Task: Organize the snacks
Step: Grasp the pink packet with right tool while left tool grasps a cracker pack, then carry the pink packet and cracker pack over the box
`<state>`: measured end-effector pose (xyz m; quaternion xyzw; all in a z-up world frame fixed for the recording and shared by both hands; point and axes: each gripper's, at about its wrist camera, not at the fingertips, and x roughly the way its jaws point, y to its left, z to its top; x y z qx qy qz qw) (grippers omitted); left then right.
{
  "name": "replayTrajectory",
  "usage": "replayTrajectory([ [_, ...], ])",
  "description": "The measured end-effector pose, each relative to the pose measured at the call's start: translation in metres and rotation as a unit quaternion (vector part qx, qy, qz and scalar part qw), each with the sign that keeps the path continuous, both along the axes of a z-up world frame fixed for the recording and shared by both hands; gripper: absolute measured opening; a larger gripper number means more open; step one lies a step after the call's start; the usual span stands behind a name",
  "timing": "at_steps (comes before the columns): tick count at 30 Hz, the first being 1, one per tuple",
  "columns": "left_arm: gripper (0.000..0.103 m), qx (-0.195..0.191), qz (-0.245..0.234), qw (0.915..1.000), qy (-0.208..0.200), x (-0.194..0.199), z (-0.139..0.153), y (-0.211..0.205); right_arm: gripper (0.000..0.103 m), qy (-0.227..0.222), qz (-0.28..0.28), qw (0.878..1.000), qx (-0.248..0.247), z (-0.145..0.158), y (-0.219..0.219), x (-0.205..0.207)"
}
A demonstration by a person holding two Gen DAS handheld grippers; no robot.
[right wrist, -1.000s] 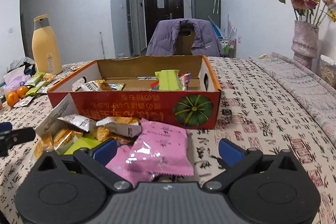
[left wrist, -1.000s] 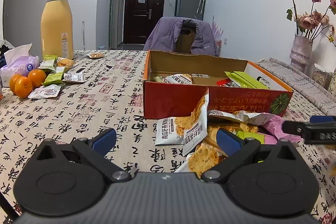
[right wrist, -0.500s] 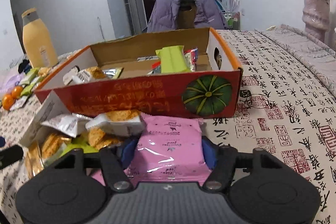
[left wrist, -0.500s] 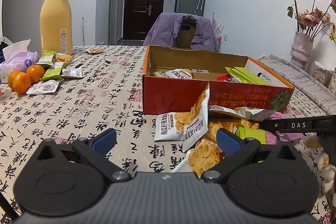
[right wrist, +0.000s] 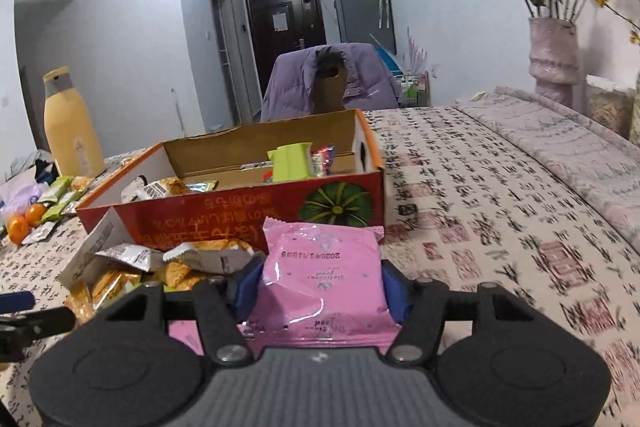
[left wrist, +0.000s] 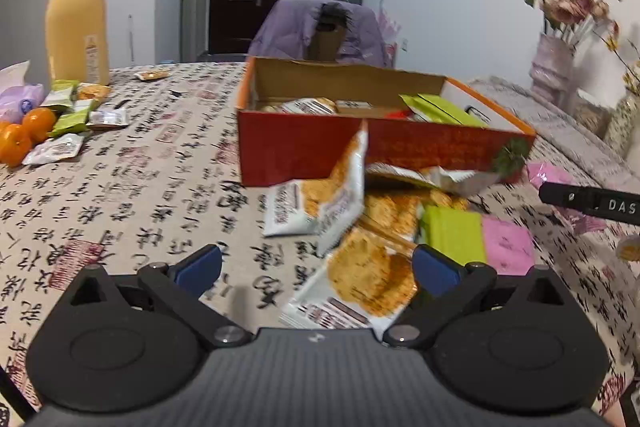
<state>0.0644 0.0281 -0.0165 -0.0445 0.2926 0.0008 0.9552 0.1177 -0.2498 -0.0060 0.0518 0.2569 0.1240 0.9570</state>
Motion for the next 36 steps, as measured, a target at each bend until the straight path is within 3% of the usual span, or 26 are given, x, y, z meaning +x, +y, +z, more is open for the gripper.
replayTrajectory([
  [21, 0.1, 0.055, -0.018, 0.9983, 0.001, -0.003, -0.008, -0.02, 0.061, 0.011, 0.019, 1.0, 0.022, -0.011, -0.007, -0.024],
  [29, 0.059, 0.046, -0.033, 0.9982, 0.018, 0.005, -0.013, -0.021, 0.061, 0.011, 0.019, 1.0, 0.022, -0.011, -0.007, -0.025],
  [36, 0.044, 0.038, -0.017, 0.9991, 0.004, -0.002, -0.01, -0.015, 0.061, 0.013, 0.023, 0.999, 0.023, -0.013, -0.007, -0.027],
])
